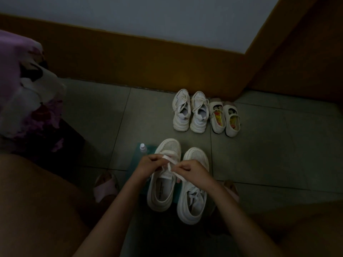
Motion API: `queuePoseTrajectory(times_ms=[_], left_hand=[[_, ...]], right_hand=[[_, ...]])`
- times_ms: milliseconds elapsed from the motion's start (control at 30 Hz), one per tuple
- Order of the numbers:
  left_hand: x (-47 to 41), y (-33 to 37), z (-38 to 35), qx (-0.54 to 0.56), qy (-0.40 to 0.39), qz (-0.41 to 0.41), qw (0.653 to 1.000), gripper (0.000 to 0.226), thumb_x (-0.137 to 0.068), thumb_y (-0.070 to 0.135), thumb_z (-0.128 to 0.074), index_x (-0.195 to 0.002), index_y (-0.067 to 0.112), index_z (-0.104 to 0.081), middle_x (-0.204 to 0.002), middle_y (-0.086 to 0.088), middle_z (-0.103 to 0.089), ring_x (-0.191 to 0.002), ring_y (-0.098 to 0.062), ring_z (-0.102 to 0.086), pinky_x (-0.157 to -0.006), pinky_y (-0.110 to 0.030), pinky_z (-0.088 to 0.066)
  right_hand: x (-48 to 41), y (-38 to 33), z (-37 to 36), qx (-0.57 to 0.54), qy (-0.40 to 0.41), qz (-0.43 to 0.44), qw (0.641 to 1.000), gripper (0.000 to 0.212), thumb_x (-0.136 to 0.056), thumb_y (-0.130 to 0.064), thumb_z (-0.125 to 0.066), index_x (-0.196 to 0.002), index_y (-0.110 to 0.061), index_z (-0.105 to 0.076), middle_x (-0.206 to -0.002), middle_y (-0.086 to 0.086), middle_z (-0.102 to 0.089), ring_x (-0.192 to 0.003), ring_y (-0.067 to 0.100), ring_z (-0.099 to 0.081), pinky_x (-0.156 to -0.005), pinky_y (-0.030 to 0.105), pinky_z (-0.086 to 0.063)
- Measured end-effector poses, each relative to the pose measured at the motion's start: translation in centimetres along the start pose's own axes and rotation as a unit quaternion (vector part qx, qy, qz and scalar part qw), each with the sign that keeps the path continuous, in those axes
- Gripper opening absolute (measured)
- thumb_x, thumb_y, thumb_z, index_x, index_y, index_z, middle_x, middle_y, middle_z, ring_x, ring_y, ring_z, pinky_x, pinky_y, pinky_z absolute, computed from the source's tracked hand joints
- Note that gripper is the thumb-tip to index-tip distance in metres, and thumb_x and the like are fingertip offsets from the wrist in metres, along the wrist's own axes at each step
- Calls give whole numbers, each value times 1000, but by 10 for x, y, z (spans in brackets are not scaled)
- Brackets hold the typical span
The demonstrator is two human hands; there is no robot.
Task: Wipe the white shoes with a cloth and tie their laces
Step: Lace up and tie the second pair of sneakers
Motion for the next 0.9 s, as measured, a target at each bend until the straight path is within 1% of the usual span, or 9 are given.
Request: queuePoseTrajectory(times_ms=[100, 167, 267, 333, 433, 500, 667, 767, 900], left_hand=[[5, 14, -6, -66, -14, -51, 996, 13, -79, -2, -68, -75, 10, -68, -64, 1, -66, -60, -6, -61, -65, -19, -51], [6, 22, -6, -128, -3, -96, 987, 18, -77, -6, -70, -80, 12, -65, -71, -1, -66, -64, -9, -62, -67, -23, -53], [8, 29, -5, -232, 31, -144, 962, 23, -76, 0, -71, -73, 22, -63, -71, 0, -66, -66, -14, -61, -67, -36, -52], [12, 32, -5, -297, 52, -164, 939, 21, -77, 3, -68, -72, 23, -62, -71, 0, -67, -66, -12, -62, -64, -31, -51], [21, 41, -10, -342, 66, -237, 907, 22, -74, -7, -62, -78, 14, -65, -81, 1, -67, -76, -11, -62, -68, -18, -46], [28, 44, -13, -348, 80, -276, 892, 22, -72, -10, -63, -82, 9, -67, -83, 2, -64, -77, -7, -59, -66, -7, -40], [38, 47, -13, -291, 112, -310, 898, 19, -74, -10, -65, -84, 5, -69, -82, 3, -65, -77, 14, -56, -68, -4, -42], [35, 43, -6, -267, 133, -305, 904, 20, -75, -7, -67, -88, 7, -69, -86, 1, -67, -78, 13, -58, -70, -3, -42], [31, 33, -2, -273, 126, -274, 913, 14, -76, 3, -71, -87, 11, -71, -87, 1, -70, -78, -2, -63, -70, -11, -47]], right_hand=[[-9, 10, 1, -17, 49, -33, 998, 28, -94, -10, -52, -120, -16, -62, -86, -4, -69, -53, 3, -58, -54, 19, -47], [-13, 11, 1, -32, 75, -36, 996, 37, -94, -5, -48, -129, -17, -55, -106, 4, -67, -53, -1, -56, -53, 16, -47], [-18, 4, -3, -68, 76, -12, 995, 40, -91, 6, -46, -126, -11, -57, -111, 1, -64, -81, -4, -59, -69, 10, -48], [-22, 0, -6, -90, 65, -5, 994, 36, -91, 7, -47, -121, -8, -61, -109, 1, -64, -94, 5, -61, -78, 14, -49], [-27, -3, -7, -118, 53, 9, 991, 34, -90, 5, -51, -121, -5, -60, -112, 5, -65, -103, 12, -61, -86, 17, -50], [-27, -4, -7, -125, 44, 11, 991, 35, -89, 6, -52, -122, -5, -59, -107, 4, -66, -96, 8, -63, -83, 16, -51], [-28, 7, -8, -170, 25, -32, 985, 32, -86, 8, -56, -118, 5, -58, -72, -6, -68, -58, -1, -62, -58, 14, -48], [-29, 9, -7, -166, 13, -38, 985, 29, -85, 4, -59, -113, 8, -60, -77, 1, -66, -59, 0, -63, -59, 13, -48], [-29, 5, -4, -151, -13, -34, 988, 24, -85, 2, -61, -107, 11, -62, -75, 1, -66, -60, -2, -62, -58, 10, -46]])
Point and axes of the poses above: each hand's wrist, its own x-axis away from the middle knuckle, its own z-axis out of the back of the hand, y = z × x, the point moved 7 cm from there along -x, towards the middle knuckle
